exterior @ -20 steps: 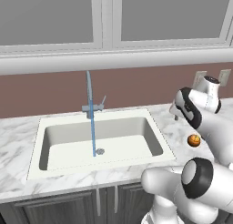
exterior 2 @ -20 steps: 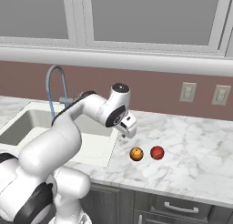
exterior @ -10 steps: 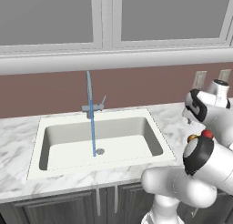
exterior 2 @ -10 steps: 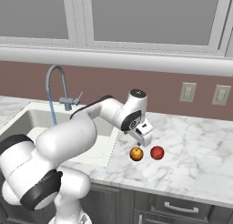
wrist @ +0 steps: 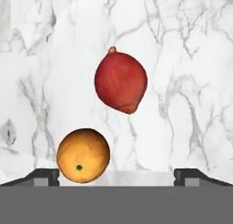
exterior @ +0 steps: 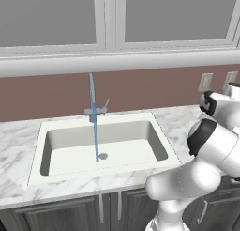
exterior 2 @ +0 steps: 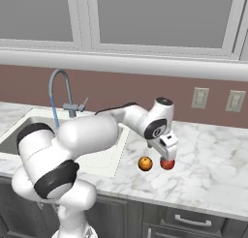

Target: Turn on the sink faucet. Then move the onion from the counter to the sink. Turn off the sink. Move the vegetable from the sink to the pot next to the stove. Finally move the pot to the front left burner.

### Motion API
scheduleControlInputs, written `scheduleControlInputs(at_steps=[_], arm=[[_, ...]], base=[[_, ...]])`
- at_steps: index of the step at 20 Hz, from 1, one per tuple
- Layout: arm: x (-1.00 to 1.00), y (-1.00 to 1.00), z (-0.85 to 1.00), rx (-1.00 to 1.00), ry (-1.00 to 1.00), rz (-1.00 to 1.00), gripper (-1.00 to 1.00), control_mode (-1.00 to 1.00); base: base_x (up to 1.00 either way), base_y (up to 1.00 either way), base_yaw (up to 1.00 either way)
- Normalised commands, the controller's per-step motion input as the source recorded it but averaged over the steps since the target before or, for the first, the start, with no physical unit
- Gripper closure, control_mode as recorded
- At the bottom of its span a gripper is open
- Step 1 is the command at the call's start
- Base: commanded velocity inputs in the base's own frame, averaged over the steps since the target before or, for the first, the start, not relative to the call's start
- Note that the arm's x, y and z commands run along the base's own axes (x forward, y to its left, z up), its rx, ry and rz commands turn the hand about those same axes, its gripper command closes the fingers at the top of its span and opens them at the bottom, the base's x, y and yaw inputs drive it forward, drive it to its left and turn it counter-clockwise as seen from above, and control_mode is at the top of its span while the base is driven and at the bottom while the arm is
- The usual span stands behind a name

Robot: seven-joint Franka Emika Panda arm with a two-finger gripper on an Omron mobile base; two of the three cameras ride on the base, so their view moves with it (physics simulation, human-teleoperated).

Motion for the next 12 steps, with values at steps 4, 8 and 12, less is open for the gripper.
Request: scheduleControlInputs(at_steps=[4,8,12], arm=[[-0.02,-0.16,-0.29,-0.02,0.01,-0.04,-1.00,-1.00],[0.00,-0.07,-0.25,-0.01,0.00,0.00,-1.00,-1.00],[0.08,-0.01,-0.20,0.00,0.00,0.00,-1.00,-1.00]], base=[[0.00,0.00,0.00],[0.00,0.00,0.00],[0.00,0.00,0.00]])
